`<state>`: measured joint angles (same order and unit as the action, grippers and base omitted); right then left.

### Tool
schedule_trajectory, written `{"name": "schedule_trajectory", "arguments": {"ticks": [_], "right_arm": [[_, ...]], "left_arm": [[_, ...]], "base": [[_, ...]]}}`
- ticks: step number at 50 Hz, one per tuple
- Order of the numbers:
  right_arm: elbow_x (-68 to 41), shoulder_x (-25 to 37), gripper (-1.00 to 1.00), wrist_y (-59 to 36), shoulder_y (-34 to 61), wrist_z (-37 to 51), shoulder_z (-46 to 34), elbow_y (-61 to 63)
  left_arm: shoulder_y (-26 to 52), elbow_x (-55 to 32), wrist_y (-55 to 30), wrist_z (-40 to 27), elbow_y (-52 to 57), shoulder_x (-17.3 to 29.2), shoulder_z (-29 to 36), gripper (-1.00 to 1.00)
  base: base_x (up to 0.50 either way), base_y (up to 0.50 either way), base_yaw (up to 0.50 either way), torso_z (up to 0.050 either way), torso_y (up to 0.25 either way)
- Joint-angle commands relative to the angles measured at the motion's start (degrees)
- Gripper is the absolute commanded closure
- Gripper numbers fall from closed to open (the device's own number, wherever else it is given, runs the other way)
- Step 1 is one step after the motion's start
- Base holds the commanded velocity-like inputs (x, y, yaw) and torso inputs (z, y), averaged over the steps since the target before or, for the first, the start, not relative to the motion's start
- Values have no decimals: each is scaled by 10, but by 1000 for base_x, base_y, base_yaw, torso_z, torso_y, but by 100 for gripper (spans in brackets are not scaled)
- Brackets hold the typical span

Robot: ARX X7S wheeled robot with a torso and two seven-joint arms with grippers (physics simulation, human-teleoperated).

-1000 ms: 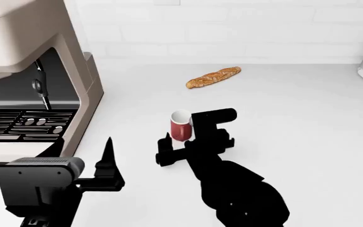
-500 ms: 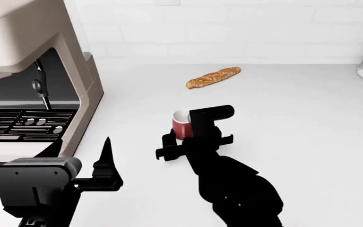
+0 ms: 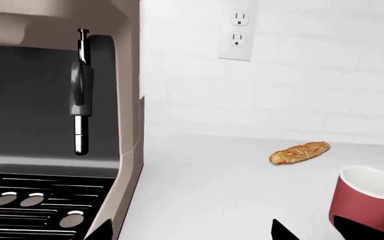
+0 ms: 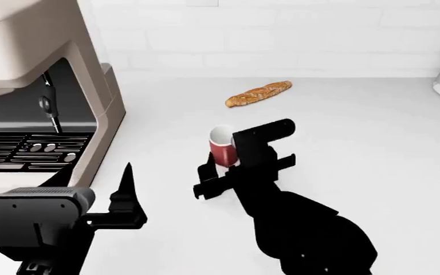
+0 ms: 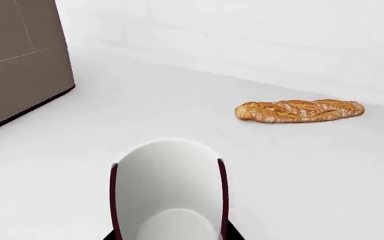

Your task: A wet mug is on the counter and needs to be dried. Pick it up and place it upside down in the open cabinet.

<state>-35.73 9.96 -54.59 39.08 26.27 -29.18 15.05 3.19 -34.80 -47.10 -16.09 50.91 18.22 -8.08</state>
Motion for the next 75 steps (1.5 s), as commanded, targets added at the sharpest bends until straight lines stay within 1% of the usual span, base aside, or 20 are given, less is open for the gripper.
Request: {"name": "schedule_trajectory", "arguments": {"ticks": [1,6,13,18,22,24,30,37,41,48,58,62,66,68,71,75], "right_arm": [[-14,72,100,-81,37,1,-22,124],[4,127,100,-88,73,-24,-56,165],[93,208,100,-87,138,-36,-173,236],[155,247,100,-93,194,-44,-256,254],[221,270,100,-93,239,-37,-337,271],[265,281,100,-96,267,-29,-390,281],[405,304,100,-95,348,-3,-559,288],[576,320,100,-79,441,13,-741,268],[655,322,100,-83,482,10,-816,261],[745,314,100,-79,530,1,-892,244],[833,304,100,-62,573,-4,-963,199],[853,305,100,-48,591,-5,-979,183],[870,306,100,-41,601,-5,-990,172],[872,306,100,-38,603,-5,-992,168],[887,306,100,-34,601,-4,-1004,169],[900,307,100,-29,601,-2,-1012,169]], "left_arm": [[39,-71,-54,-12,12,22,-24,-100],[84,-144,-106,-16,8,38,-50,-100],[141,-274,-181,-37,-7,64,-93,-100],[208,-409,-236,-66,-54,99,-112,-100],[248,-502,-254,-91,-85,132,-126,-100],[263,-544,-260,-101,-99,151,-127,-100],[299,-604,-268,-112,-145,184,-111,-100],[338,-639,-280,-106,-197,207,-80,-100],[362,-681,-285,-110,-222,228,-63,-100],[403,-734,-293,-109,-259,253,-26,-100],[443,-771,-316,-63,-313,267,17,-100],[465,-790,-318,-61,-343,276,38,-100],[496,-838,-325,-62,-380,297,78,-100],[512,-863,-330,-51,-401,304,91,-100],[590,-940,-372,-13,-475,329,160,-100],[630,-973,-390,9,-512,335,200,-100]], "base": [[0,0,0,0,0],[0,0,0,0,0],[0,0,0,0,0],[0,0,0,0,0],[0,0,1,0,0],[0,0,0,0,0],[0,0,0,0,0],[0,0,0,0,0],[0,0,0,0,0],[0,0,0,0,0],[0,0,0,0,0],[0,0,0,0,0],[0,0,0,0,0],[0,0,0,0,0],[0,0,0,0,0],[0,0,0,0,0]]}}
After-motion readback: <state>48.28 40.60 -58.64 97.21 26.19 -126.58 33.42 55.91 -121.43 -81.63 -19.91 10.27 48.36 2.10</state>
